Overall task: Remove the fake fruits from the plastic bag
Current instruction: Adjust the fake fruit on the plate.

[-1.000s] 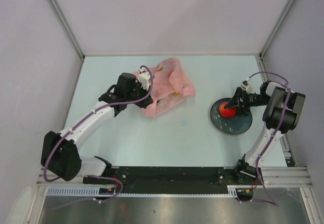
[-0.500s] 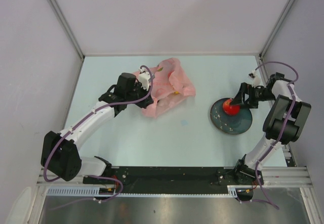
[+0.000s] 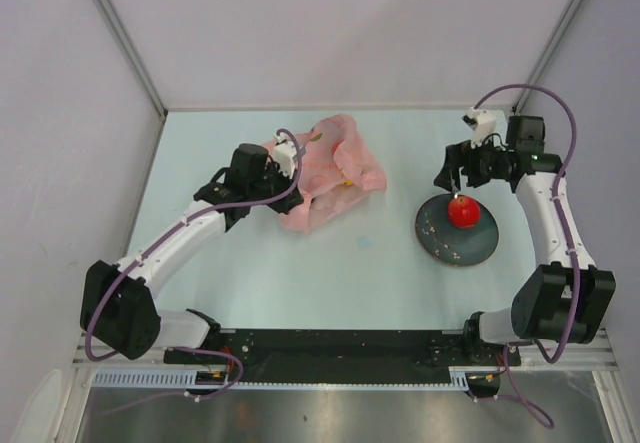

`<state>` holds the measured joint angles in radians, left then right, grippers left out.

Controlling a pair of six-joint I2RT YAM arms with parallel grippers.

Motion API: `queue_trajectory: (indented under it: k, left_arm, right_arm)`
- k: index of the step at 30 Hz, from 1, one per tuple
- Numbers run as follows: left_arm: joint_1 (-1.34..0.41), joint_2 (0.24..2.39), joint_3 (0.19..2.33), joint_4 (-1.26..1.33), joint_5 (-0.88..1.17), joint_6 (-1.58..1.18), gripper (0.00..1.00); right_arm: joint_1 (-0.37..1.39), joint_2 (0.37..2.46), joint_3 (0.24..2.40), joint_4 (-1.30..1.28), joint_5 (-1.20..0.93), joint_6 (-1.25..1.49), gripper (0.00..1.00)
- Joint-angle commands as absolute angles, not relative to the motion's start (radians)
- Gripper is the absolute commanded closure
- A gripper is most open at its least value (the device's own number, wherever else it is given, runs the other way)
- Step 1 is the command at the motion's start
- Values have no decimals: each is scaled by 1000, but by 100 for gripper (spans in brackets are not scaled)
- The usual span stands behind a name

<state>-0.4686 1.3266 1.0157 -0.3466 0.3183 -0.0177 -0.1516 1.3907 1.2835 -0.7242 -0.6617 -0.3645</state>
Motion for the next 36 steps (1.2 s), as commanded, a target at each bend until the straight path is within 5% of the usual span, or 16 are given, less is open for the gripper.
queue_trajectory:
  k: [1, 8, 23, 27, 30, 36]
  left_arm:
    - [-462, 1286, 1037, -318, 328, -3, 100]
    - [-462, 1266, 1016, -305, 331, -2, 100]
    - [-462, 1261, 997, -298, 337, -2, 100]
    - [-462, 1264, 1000, -299, 344, -3, 100]
    - [-462, 1267, 1005, -298, 344, -2, 100]
    - [-462, 1267, 997, -291, 348, -6, 100]
  right_arm:
    - [-95, 1445, 1229, -672, -341, -403, 13]
    - [-92, 1491, 1229, -661, -91, -528, 9]
    - [-95, 1646, 1229, -716, -110, -483, 8]
    - [-120, 1640, 1227, -692, -149, -474, 23]
    - [-144, 1625, 1220, -715, -193, -489, 45]
    - [-184, 1594, 1169, -747, -198, -515, 58]
